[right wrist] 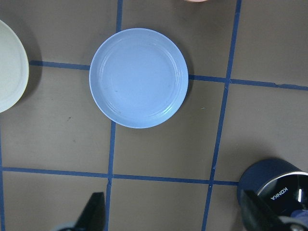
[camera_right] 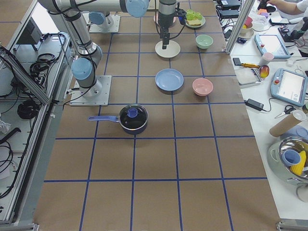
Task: Stack three plates with pink and blue
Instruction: 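Move the left gripper from the green plate toward the pink plate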
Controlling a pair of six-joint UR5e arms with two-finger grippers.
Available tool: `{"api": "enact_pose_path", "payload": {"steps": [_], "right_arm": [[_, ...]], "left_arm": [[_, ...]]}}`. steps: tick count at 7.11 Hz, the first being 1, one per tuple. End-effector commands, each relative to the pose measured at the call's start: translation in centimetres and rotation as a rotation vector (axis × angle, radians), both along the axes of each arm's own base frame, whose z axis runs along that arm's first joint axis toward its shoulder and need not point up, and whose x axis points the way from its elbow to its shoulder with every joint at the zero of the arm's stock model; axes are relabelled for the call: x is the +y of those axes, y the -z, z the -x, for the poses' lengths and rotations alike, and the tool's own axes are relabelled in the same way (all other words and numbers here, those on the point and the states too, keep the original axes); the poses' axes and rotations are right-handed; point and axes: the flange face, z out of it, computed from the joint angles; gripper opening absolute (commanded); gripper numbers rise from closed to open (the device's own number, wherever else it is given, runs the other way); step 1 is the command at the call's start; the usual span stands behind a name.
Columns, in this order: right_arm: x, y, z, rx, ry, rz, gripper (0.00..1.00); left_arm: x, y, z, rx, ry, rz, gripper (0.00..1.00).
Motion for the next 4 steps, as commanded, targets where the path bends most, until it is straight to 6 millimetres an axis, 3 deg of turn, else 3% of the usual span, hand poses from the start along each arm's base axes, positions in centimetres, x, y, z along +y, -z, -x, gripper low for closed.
{"api": "enact_pose_path", "payload": {"steps": [1, 2, 4], "right_arm": [[0.0, 0.1, 0.0, 0.000, 0.000, -0.002, 1.00], [0.0, 0.1, 0.0, 0.000, 0.000, -0.002, 1.00], [-0.1, 0.1, 0.0, -0.003, 0.000, -0.001, 1.00]], "left_arm": [[0.0, 0.2, 0.0, -0.001, 0.002, -0.004, 1.00], [-0.8, 1.3, 0.0, 0.000, 0.002, -0.022, 1.00], [-0.7, 1.3, 0.0, 0.000, 0.000, -0.023, 1.00]]}}
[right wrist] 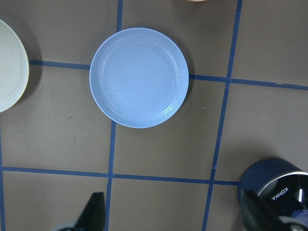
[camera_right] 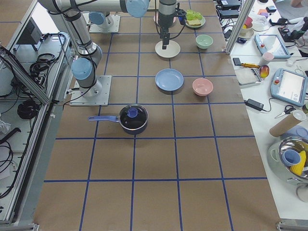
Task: Stack three plates with pink and blue
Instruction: 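Move the left gripper from the green plate toward the pink plate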
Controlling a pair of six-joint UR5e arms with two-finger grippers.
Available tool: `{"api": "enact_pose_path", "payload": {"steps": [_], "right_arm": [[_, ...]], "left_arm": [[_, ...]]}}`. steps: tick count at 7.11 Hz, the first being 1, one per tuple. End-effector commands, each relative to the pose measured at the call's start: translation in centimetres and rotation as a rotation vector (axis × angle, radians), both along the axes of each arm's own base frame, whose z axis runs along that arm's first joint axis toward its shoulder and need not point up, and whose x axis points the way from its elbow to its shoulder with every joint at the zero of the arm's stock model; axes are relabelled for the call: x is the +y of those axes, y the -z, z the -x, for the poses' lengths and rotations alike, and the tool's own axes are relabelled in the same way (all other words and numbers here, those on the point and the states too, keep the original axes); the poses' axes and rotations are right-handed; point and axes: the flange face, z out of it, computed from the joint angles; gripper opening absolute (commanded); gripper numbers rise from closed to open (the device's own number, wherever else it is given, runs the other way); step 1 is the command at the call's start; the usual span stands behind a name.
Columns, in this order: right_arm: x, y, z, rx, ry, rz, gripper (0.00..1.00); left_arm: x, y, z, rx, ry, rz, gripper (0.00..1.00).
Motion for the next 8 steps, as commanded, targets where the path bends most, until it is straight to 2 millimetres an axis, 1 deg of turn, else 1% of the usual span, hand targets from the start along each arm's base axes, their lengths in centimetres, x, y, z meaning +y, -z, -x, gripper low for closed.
{"api": "enact_pose_path", "payload": {"steps": [1, 3, 4, 5, 6, 8], "right_arm": [[0.0, 0.1, 0.0, -0.004, 0.000, -0.002, 1.00], [0.0, 0.1, 0.0, -0.003, 0.000, -0.001, 1.00], [-0.1, 0.4, 0.1, -0.003, 0.000, -0.007, 1.00], [0.0, 0.3, 0.0, -0.004, 0.000, -0.006, 1.00], [0.0, 0.3, 0.0, -0.004, 0.002, -0.004, 1.00], [-0.1, 0.3, 0.0, -0.004, 0.000, -0.006, 1.00]], "left_arm": [[-0.1, 0.2, 0.0, 0.000, 0.000, -0.004, 1.00], [-0.5, 1.0, 0.0, -0.001, 0.003, -0.019, 1.00], [-0.6, 1.7, 0.0, -0.001, 0.002, -0.034, 1.00], [-0.3, 2.3, 0.0, -0.001, 0.000, -0.036, 1.00], [-0.4, 3.6, 0.0, 0.000, -0.010, -0.044, 1.00], [0.5, 7.6, 0.0, -0.002, -0.011, -0.064, 1.00]]}}
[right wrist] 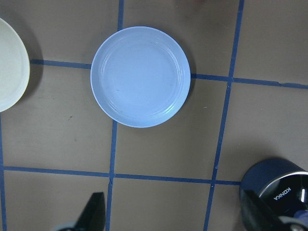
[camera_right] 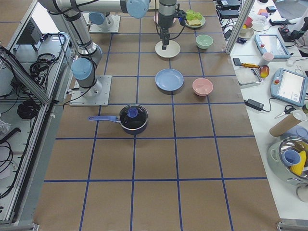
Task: Stack three plates with pink and blue
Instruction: 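Move the left gripper from the green plate toward the pink plate, then lower the left gripper onto the rim of the pink plate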
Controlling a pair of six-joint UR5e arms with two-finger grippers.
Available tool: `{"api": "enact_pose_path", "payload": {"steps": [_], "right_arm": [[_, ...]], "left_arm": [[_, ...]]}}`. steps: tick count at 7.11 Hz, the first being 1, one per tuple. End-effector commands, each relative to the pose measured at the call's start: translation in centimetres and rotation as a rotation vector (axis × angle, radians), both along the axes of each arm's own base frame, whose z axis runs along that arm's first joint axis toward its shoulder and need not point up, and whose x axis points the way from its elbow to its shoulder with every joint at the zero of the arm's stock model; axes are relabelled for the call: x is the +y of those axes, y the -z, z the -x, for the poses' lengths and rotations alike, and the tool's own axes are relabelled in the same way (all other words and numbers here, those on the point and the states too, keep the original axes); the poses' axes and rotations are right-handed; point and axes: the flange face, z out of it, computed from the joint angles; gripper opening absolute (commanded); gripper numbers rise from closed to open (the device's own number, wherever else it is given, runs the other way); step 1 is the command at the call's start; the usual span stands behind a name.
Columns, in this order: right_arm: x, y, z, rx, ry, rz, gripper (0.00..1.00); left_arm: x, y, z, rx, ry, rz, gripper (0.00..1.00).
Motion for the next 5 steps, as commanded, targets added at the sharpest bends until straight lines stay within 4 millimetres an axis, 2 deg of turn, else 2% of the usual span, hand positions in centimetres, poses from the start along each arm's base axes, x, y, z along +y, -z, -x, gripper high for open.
{"api": "enact_pose_path", "payload": {"steps": [1, 3, 5], "right_arm": [[0.0, 0.0, 0.0, 0.001, -0.001, 0.000, 1.00], [0.0, 0.0, 0.0, 0.001, -0.001, 0.000, 1.00], [-0.1, 0.1, 0.1, 0.000, -0.001, -0.003, 1.00]], "left_arm": [[0.6, 3.8, -0.1, -0.007, -0.004, 0.005, 1.00], [1.2, 5.2, -0.8, -0.078, 0.003, -0.030, 1.00], [2.2, 7.6, -1.3, -0.120, 0.015, -0.072, 1.00]]}}
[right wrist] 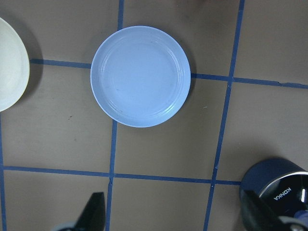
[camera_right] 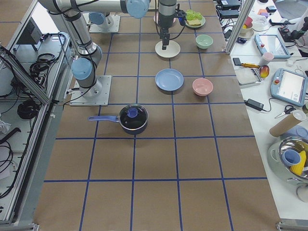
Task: Stack three plates with pink and blue
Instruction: 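Lower the left gripper onto the rim of the pink plate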
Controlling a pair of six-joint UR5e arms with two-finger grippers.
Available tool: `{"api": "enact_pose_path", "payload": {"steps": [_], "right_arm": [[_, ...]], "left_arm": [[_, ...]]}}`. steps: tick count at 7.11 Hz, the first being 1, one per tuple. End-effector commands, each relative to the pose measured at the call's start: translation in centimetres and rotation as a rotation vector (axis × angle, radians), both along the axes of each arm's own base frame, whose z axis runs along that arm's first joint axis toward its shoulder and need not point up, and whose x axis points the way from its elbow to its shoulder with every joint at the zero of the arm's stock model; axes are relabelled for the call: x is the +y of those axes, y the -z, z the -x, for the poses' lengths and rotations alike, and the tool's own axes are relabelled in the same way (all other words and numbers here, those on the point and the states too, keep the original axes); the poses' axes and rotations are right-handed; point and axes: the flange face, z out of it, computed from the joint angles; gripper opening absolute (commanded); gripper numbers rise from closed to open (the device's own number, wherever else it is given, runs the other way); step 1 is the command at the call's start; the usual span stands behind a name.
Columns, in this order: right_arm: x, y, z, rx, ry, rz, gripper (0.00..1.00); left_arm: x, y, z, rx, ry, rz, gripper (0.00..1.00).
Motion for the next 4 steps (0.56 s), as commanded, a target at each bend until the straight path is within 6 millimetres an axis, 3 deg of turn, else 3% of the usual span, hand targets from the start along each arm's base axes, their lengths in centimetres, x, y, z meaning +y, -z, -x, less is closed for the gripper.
{"api": "enact_pose_path", "payload": {"steps": [1, 4], "right_arm": [[0.0, 0.0, 0.0, 0.000, 0.000, 0.000, 1.00], [0.0, 0.0, 0.0, 0.000, 0.000, 0.000, 1.00]], "left_arm": [[1.3, 2.7, -0.8, -0.074, 0.018, -0.051, 1.00], [1.5, 4.9, -1.1, -0.090, 0.020, -0.071, 1.00]]}}
